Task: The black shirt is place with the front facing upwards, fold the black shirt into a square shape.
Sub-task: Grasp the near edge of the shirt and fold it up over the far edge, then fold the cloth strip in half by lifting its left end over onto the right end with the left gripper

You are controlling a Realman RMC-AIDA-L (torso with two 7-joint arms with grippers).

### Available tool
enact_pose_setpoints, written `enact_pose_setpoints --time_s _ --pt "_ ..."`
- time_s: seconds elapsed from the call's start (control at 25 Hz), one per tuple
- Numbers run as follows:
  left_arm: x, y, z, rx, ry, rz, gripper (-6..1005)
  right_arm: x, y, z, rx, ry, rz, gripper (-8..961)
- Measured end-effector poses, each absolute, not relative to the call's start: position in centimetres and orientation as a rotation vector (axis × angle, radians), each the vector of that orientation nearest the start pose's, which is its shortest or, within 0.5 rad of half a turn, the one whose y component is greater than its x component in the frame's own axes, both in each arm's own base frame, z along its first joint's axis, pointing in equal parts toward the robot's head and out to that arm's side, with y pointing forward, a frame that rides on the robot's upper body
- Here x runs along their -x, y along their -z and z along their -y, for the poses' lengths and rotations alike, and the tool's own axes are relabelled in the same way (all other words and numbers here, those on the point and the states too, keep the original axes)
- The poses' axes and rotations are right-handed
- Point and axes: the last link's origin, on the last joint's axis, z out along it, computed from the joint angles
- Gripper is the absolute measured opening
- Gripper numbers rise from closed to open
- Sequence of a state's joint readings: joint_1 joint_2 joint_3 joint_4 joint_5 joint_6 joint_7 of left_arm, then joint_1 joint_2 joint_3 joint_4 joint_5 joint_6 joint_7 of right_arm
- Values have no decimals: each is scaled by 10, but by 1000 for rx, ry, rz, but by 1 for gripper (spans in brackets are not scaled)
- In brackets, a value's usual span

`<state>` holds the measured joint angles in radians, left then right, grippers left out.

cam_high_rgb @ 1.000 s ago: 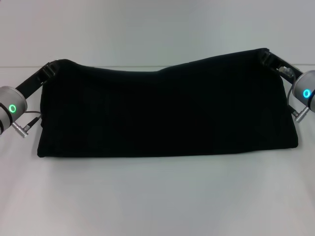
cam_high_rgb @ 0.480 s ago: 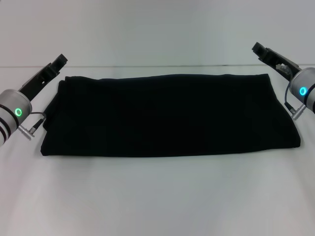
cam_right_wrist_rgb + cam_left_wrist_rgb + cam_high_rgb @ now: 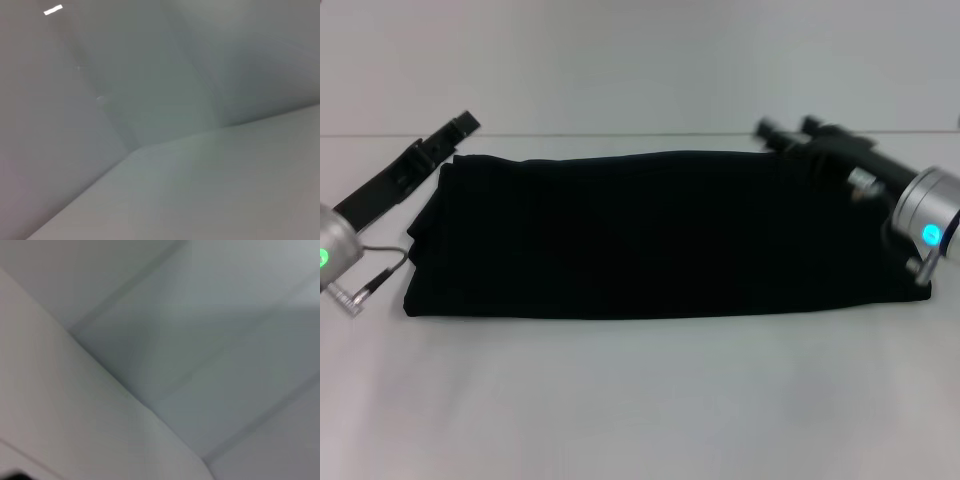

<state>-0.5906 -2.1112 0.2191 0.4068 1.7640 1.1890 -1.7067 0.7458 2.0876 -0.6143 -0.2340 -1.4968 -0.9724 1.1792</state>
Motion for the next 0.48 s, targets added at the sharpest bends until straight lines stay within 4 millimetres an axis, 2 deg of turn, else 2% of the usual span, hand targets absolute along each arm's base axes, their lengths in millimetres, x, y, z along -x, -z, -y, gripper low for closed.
enact_pose_setpoints --time_s 0.12,0.2,0.32,0.48 --pt "304 -31 -358 1818 1244 1515 699 -236 42 -395 2356 -829 -735 885" --pt "310 -38 -344 1856 1204 1640 702 -234 50 -380 2494 -776 -643 895" --pt "320 -52 -324 1850 1184 1780 703 -238 60 -366 2601 -691 -556 911" --pt "335 -62 -297 1798 1158 1927 702 -246 68 -357 2652 -615 -480 932"
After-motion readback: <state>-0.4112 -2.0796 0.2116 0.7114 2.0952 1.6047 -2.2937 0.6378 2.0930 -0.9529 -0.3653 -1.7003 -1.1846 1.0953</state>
